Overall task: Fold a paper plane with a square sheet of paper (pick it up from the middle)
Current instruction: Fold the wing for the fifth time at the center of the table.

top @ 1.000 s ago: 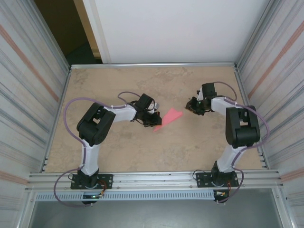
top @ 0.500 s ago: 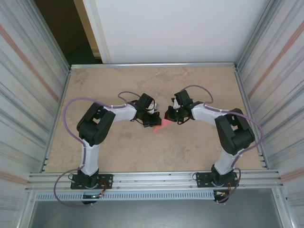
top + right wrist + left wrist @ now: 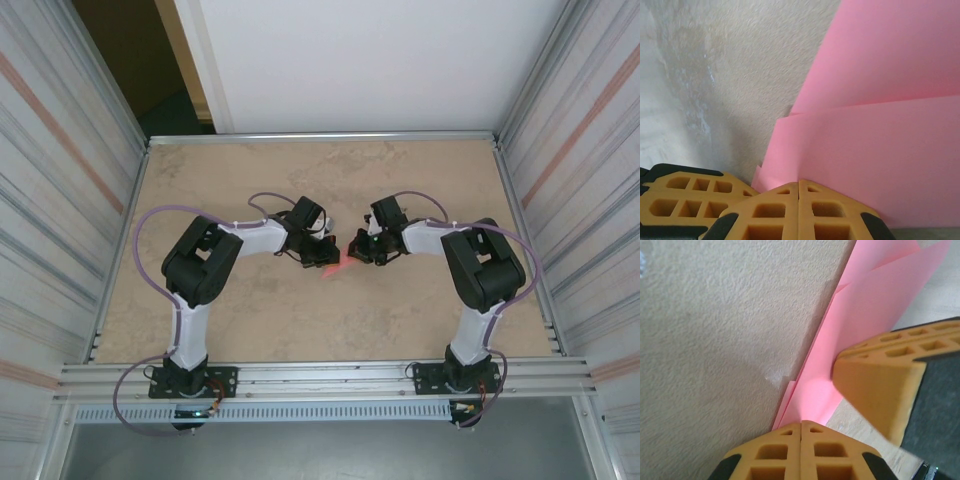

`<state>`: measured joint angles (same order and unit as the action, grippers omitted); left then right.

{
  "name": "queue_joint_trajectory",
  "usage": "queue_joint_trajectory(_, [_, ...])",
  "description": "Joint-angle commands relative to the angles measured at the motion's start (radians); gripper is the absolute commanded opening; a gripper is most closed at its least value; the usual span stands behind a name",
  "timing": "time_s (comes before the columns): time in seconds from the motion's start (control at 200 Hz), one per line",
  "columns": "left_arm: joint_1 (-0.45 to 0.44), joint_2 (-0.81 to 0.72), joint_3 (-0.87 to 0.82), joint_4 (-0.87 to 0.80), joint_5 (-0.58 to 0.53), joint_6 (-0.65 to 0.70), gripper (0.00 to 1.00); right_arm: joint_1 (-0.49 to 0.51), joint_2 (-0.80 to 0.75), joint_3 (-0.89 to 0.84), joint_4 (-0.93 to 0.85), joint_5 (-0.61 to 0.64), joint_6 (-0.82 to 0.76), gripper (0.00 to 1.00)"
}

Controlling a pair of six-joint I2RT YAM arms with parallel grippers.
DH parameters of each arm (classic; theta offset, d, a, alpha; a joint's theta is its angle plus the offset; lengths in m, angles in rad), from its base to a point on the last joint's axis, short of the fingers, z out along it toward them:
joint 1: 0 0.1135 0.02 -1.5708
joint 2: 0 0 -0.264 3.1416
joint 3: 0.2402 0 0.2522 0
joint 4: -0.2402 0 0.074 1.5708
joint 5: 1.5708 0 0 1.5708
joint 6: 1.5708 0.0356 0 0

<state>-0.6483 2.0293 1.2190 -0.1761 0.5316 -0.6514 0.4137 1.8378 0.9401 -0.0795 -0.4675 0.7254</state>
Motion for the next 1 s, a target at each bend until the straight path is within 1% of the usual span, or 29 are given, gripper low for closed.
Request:
queue_joint_trajectory(0.0, [-0.007,0.015,-0.041,-0.109,-0.049,0.018,0.0,-0.058,0.017,-0.032,-0.023,0.054,-0.019,0.01])
queue_joint_trajectory(0.155, [-0.005,-0.059,-0.035,-0.089,-0.018,0.031,0.0,-0.057,0.031,-0.035,-0.017,0.04,-0.027,0.01])
queue_joint_trajectory(0.251, [-0.004,-0.114,-0.057,-0.095,-0.021,0.038,0.0,-0.059,0.033,-0.035,-0.014,0.035,-0.035,0.01])
queue_joint_trajectory(0.381, [0.005,-0.152,-0.106,-0.108,-0.023,0.044,0.0,-0.057,0.035,-0.027,-0.015,0.021,-0.05,0.01])
queue_joint_trajectory(0.506, [0.013,-0.152,-0.135,-0.113,-0.026,0.044,0.0,-0.054,0.041,-0.009,-0.027,0.01,-0.063,0.02])
queue_joint_trajectory(0.636, [0.013,-0.127,-0.13,-0.129,-0.041,0.041,0.0,-0.046,0.041,0.012,-0.045,0.007,-0.076,0.02])
queue_joint_trajectory(0.812, [0.022,-0.101,-0.131,-0.132,-0.049,0.041,0.0,-0.041,0.003,0.038,-0.066,-0.02,-0.101,0.03])
queue_joint_trajectory(0.887, [0.023,-0.097,-0.137,-0.126,-0.046,0.039,0.0,-0.025,-0.031,0.048,-0.063,-0.045,-0.11,0.04])
queue_joint_trajectory(0.997, [0.025,-0.101,-0.143,-0.115,-0.036,0.035,0.0,0.026,-0.059,0.071,-0.074,-0.058,-0.113,0.05])
